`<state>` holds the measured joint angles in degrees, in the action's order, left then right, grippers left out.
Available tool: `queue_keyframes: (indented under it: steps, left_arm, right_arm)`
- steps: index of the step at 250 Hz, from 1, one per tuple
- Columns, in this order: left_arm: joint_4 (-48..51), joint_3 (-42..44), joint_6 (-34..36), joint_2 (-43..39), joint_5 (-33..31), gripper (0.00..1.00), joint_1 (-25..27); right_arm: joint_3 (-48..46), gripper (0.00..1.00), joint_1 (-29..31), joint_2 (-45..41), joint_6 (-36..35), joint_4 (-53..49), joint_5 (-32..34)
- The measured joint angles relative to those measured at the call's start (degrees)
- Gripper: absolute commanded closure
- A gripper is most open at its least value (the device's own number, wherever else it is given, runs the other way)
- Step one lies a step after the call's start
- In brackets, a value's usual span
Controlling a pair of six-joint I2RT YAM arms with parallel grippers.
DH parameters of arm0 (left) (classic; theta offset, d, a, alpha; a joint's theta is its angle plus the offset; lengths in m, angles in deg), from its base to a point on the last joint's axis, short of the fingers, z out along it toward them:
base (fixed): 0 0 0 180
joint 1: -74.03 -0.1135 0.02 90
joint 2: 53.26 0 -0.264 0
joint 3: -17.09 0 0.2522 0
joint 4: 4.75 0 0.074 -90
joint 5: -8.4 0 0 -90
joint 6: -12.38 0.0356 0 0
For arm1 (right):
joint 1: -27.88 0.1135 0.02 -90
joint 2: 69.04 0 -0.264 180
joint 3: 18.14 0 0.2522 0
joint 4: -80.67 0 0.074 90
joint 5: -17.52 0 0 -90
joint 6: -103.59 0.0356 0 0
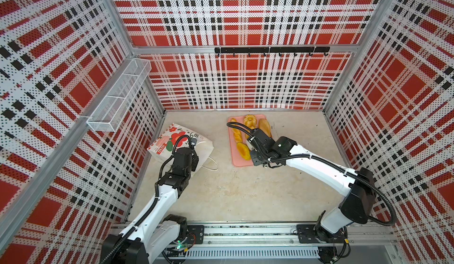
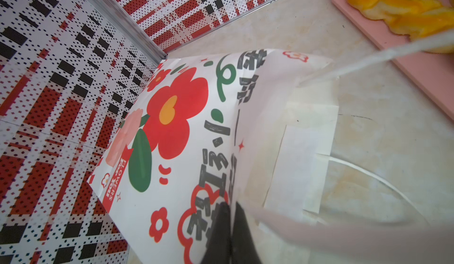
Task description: Take the fake bread out of the paper bag
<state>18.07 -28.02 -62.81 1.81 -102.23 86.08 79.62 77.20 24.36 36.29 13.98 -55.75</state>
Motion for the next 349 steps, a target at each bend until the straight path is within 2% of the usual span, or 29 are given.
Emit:
queue_keyframes:
  steps: [50,120,194,349]
  left_arm:
    - [0.0,0.0,0.0,0.0,0.0,1.00,0.1]
    - [0.0,0.0,0.0,0.0,0.0,1.00,0.3]
    - [0.0,0.0,0.2,0.0,0.0,1.00,0.3]
    - [0.0,0.1,0.5,0.0,0.0,1.00,1.2]
  right_arm:
    - [6.5,1.00,0.0,7.4,-1.5,-2.8,2.6]
    - [9.7,1.00,0.0,12.7,-3.2,-5.9,3.9]
    - [9.6,1.00,0.1,12.3,-1.8,-5.0,-0.4]
    - [1.4,1.00,4.1,5.9,6.3,1.0,-9.0]
